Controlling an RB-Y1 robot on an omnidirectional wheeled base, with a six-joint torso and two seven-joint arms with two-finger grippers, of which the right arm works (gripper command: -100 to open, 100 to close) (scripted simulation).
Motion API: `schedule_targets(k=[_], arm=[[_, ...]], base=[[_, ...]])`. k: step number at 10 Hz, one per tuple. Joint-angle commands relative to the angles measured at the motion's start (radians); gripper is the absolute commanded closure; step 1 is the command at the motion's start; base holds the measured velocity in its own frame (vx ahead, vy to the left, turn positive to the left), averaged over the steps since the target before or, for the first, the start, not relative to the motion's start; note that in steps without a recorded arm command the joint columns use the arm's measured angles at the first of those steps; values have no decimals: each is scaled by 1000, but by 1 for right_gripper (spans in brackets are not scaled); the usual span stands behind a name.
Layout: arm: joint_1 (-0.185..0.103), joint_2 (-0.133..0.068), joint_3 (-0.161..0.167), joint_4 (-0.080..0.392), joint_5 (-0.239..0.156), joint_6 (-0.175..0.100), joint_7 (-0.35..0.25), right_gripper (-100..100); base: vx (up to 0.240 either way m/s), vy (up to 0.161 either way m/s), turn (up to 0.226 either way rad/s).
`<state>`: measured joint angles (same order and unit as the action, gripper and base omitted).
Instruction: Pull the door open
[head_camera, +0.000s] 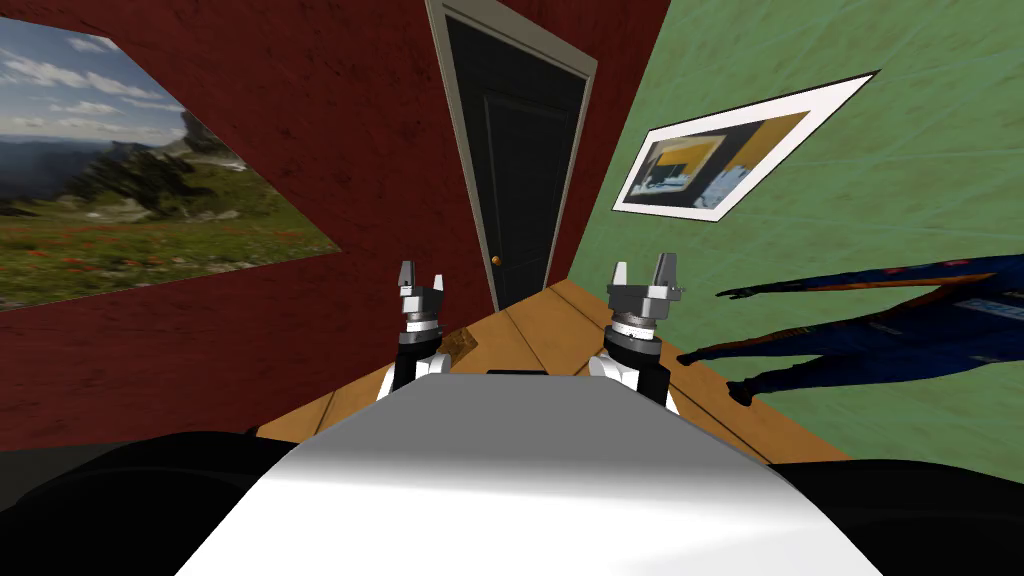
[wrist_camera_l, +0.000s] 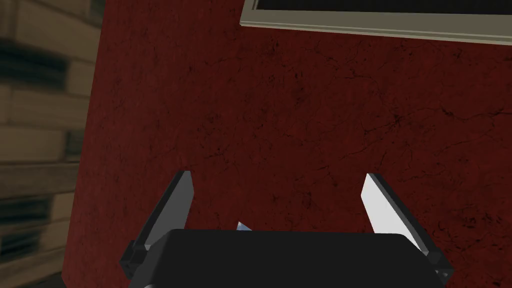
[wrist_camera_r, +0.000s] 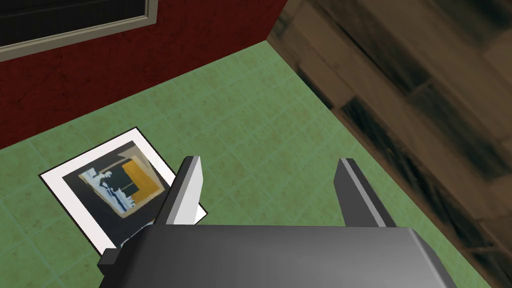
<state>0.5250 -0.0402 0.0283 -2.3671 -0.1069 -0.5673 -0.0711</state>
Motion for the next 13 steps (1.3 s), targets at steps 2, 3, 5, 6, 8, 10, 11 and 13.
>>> schedule_targets(k=[2, 3, 5, 6, 8, 10, 11, 13], arm=[[-15, -11, -7, 58, -5, -9, 54, -100], [-19, -13, -10, 74, -6, -12, 69, -100], [-30, -20, -15, 114, -10, -18, 107, -100], [-36, -24, -18, 137, -12, -22, 128, -100], [-49, -32, -24, 187, -16, -30, 175, -100], [-64, -41, -32, 242, -21, -40, 229, -100], [-72, -46, -36, 274, -23, -44, 256, -100], [-89, -56, -44, 341, -29, -55, 316, -100]], base=[[52, 6, 195], [56, 16, 102], [47, 11, 119], [55, 11, 147], [61, 8, 173], [67, 10, 161], [68, -1, 182], [78, 4, 207]])
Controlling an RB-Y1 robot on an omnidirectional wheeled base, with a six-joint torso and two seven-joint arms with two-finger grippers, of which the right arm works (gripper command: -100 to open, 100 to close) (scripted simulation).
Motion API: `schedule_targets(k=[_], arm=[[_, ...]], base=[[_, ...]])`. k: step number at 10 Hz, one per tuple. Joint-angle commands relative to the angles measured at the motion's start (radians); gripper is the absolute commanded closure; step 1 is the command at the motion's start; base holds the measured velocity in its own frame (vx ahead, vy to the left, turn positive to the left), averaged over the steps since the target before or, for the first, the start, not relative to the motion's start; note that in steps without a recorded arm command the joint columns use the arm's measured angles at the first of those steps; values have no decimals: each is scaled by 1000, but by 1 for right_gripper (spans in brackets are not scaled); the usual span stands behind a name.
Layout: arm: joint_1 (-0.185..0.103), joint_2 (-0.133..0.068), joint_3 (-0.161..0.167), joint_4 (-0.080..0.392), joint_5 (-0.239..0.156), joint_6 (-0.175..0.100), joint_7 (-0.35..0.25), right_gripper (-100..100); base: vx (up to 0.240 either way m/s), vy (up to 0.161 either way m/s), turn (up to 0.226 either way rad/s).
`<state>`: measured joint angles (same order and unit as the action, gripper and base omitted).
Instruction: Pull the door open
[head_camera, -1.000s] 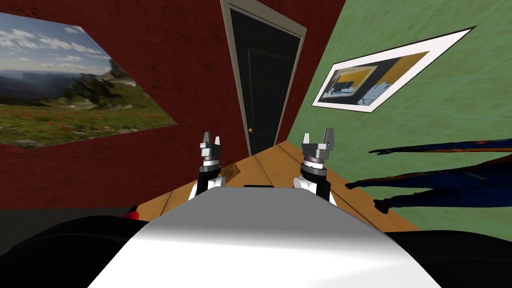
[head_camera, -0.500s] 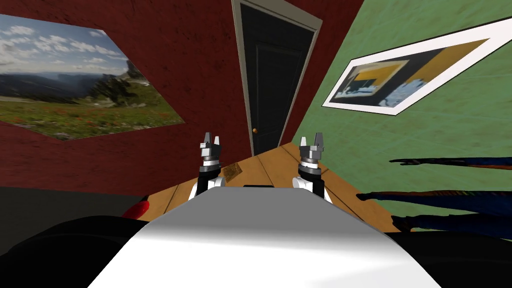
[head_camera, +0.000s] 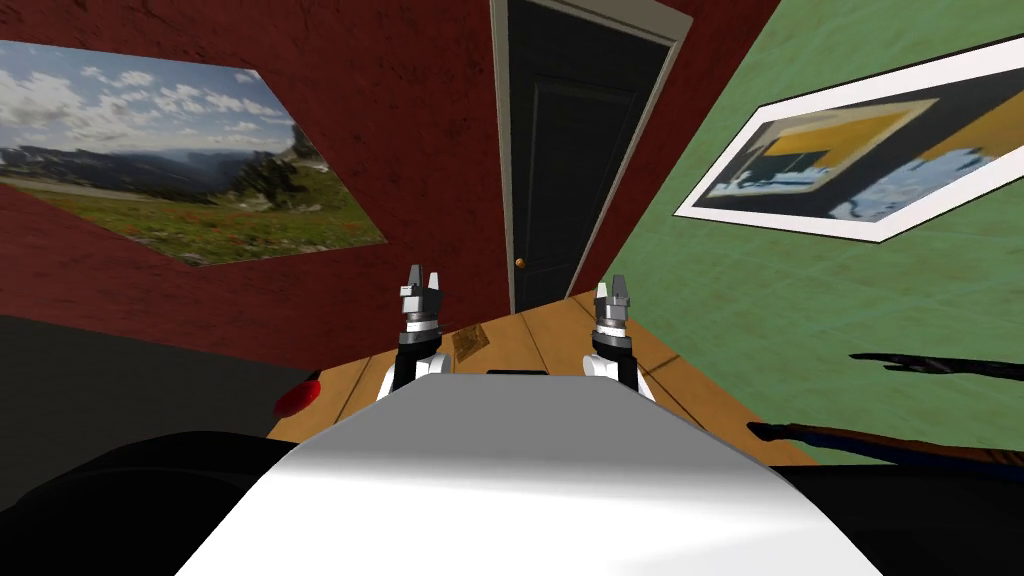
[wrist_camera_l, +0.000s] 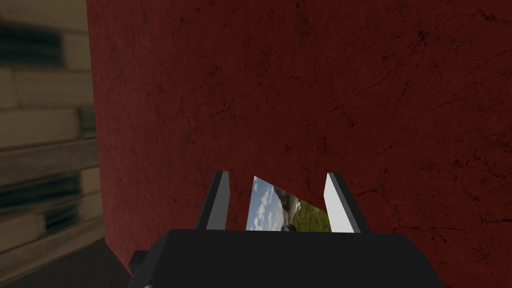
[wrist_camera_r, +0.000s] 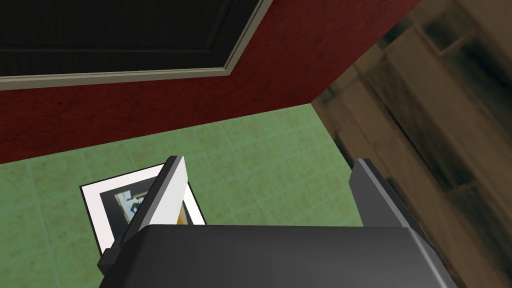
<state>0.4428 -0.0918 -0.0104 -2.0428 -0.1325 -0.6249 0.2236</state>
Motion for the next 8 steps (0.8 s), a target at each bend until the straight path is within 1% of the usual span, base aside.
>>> schedule_targets(k=[1, 2, 3, 5, 6, 7, 8], arm=[[-16, -10, -10, 50, -6, -3, 50, -100], [-16, -10, -10, 50, -6, -3, 56, -100], [-25, -15, -15, 86, -9, -9, 89, -100], [-44, -26, -24, 146, -15, -21, 149, -100], [-44, -26, -24, 160, -15, -21, 158, -100], [-54, -31, -29, 194, -18, -27, 193, -100], [-54, -31, -29, 197, -18, -27, 193, -100]], base=[[87, -4, 197], [58, -6, 48], [50, 0, 126], [71, -2, 212], [66, -4, 58], [61, 3, 118], [45, -2, 79]])
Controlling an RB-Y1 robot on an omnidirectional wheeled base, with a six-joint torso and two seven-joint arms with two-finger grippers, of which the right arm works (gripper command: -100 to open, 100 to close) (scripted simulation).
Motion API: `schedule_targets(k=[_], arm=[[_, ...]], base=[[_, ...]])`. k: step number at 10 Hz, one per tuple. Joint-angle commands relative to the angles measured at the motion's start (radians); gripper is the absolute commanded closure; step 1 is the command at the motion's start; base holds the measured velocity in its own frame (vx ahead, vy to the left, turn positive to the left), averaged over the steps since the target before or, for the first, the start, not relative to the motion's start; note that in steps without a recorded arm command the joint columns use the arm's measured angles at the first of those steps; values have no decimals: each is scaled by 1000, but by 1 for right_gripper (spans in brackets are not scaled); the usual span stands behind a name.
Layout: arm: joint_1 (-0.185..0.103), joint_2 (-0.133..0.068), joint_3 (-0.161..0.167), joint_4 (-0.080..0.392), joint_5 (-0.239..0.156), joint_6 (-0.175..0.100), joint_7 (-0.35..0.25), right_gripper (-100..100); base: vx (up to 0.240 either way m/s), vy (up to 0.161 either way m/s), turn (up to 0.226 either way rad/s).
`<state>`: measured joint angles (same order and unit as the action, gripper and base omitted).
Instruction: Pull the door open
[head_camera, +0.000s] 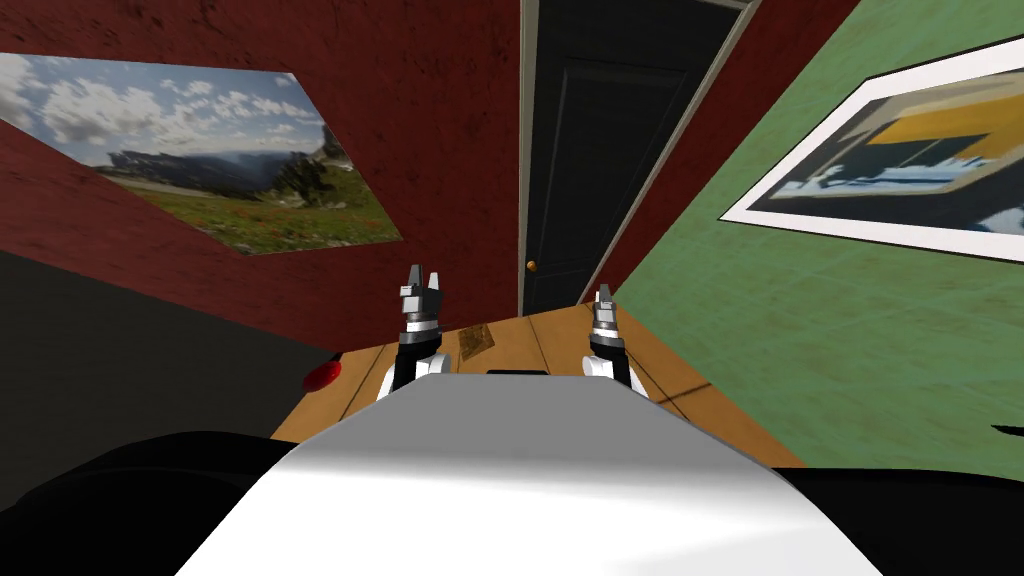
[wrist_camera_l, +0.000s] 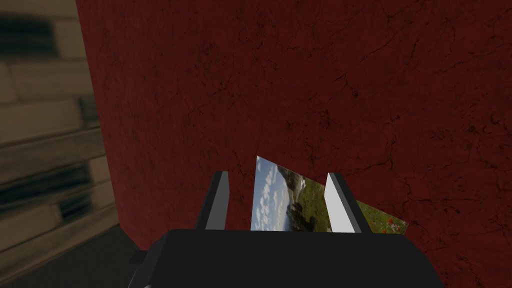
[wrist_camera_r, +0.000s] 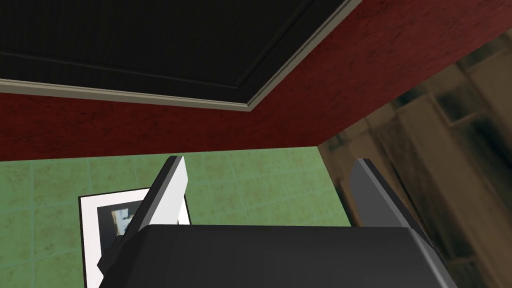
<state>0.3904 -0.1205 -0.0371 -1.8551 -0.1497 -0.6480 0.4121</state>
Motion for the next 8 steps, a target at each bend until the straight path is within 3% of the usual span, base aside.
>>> schedule_targets(k=[1, 6, 8], arm=[[-12, -8, -7, 48, -5, -10, 41, -100], [-43, -26, -23, 167, -15, -29, 152, -100], [-64, -37, -33, 236, -21, -42, 215, -100]], base=[[49, -6, 131], [64, -9, 142], [69, -9, 161]])
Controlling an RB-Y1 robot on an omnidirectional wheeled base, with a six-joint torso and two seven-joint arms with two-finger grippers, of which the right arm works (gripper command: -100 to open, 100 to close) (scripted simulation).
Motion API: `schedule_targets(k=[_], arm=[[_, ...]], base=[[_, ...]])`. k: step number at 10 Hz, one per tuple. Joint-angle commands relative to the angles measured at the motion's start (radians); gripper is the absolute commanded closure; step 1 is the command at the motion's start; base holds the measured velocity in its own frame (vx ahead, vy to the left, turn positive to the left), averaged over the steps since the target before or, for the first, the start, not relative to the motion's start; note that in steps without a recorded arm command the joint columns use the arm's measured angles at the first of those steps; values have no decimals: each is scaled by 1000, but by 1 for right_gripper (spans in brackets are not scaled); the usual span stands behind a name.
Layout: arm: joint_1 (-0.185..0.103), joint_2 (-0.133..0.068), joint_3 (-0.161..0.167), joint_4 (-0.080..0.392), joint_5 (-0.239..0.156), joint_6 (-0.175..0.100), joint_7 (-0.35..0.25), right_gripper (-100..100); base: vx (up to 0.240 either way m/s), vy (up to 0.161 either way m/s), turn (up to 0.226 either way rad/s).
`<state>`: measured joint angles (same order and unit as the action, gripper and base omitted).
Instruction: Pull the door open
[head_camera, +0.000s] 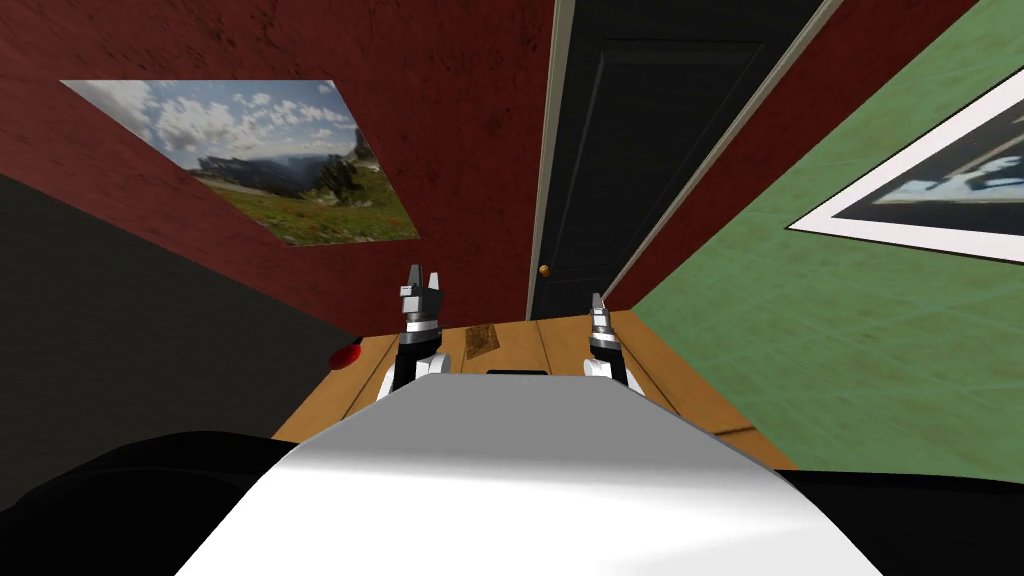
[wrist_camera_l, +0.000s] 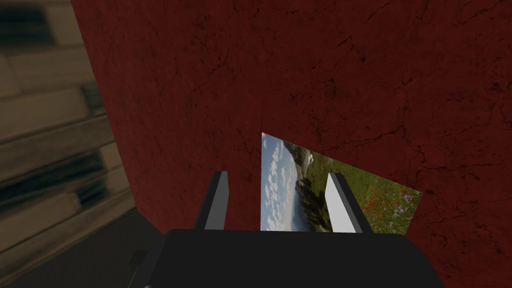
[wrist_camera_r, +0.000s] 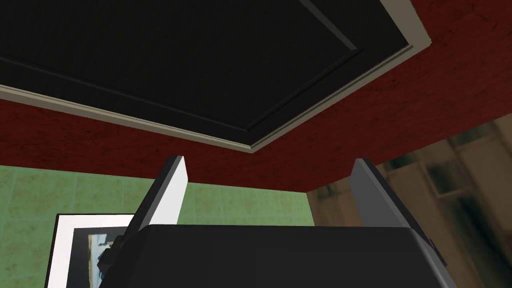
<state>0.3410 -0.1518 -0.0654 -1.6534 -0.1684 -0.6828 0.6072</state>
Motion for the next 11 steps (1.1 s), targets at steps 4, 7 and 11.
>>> schedule_targets(k=[4, 7, 11], arm=[[-36, -18, -15, 123, -10, -20, 108, -100], [-57, -29, -26, 198, -16, -33, 174, -100], [-78, -40, -36, 288, -23, -46, 258, -100]], base=[[53, -13, 107], [54, -17, 137], [65, -18, 117]])
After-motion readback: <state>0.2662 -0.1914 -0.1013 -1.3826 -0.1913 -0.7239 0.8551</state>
